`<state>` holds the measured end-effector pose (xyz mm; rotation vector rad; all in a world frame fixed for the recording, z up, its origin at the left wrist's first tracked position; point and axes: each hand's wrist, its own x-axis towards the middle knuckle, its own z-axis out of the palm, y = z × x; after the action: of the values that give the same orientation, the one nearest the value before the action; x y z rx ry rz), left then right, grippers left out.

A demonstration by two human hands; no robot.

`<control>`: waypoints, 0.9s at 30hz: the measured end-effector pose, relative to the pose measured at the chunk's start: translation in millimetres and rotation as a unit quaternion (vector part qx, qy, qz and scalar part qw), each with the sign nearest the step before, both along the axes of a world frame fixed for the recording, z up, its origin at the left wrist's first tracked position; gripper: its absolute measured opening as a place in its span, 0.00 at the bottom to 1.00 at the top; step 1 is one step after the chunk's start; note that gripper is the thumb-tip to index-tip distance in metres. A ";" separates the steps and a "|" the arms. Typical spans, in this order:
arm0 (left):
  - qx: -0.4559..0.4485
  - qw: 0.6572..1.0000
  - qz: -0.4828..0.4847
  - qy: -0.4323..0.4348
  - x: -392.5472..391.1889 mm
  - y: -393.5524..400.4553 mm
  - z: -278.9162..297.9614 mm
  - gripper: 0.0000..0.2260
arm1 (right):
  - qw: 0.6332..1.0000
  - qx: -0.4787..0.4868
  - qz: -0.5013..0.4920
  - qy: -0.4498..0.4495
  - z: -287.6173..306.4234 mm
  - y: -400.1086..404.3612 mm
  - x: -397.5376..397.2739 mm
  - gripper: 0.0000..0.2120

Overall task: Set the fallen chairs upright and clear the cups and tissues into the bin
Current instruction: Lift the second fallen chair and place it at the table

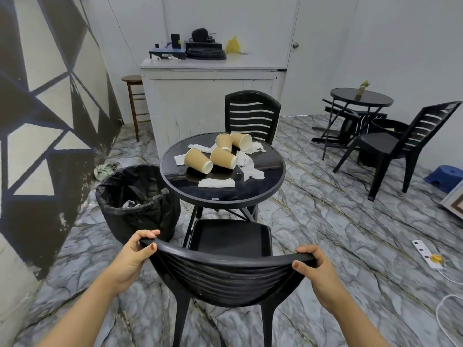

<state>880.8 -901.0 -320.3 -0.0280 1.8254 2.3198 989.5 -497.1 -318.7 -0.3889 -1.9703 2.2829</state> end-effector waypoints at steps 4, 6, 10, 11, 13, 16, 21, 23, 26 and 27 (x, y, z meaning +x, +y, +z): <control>-0.006 0.999 0.030 0.021 3.5 5.4 -4.7 0.12 | 1.000 -0.003 -0.013 -0.007 -2.9 2.1 -7.1 0.15; -0.004 0.999 0.046 0.029 4.0 9.5 -6.9 0.12 | 1.000 -0.011 -0.017 -0.007 -1.8 4.2 -12.9 0.15; 0.003 0.998 0.053 0.034 4.5 10.2 -10.7 0.11 | 1.000 -0.021 -0.002 -0.001 -2.2 7.4 -16.2 0.14; 0.001 0.998 0.053 0.035 5.4 9.9 -11.6 0.11 | 1.000 -0.019 -0.003 0.000 -3.7 7.9 -14.5 0.13; -0.003 0.998 0.047 0.036 6.6 9.7 -12.2 0.11 | 1.000 -0.007 -0.019 0.001 -7.0 8.0 -10.9 0.12; -0.005 0.999 0.040 0.037 7.0 9.3 -11.9 0.11 | 0.999 -0.006 -0.045 0.001 -9.0 5.6 -6.9 0.12; -0.002 0.999 0.032 0.036 7.1 8.9 -8.6 0.10 | 0.999 -0.026 -0.040 -0.011 -0.8 2.6 -4.2 0.16; 0.001 0.999 0.030 0.031 7.2 8.7 -8.9 0.10 | 0.999 -0.028 -0.040 -0.019 0.8 2.3 -3.4 0.17; 0.000 0.999 0.024 0.028 6.2 6.5 -10.3 0.09 | 0.998 -0.028 -0.042 -0.026 1.3 1.5 -2.5 0.16; -0.001 0.999 0.020 0.027 5.2 5.9 -10.7 0.09 | 0.998 -0.031 -0.043 -0.026 1.2 1.6 -2.4 0.15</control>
<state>886.0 -895.0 -331.0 -0.0024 1.8698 2.3687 987.2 -495.5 -317.5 -0.5343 -1.8717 2.3071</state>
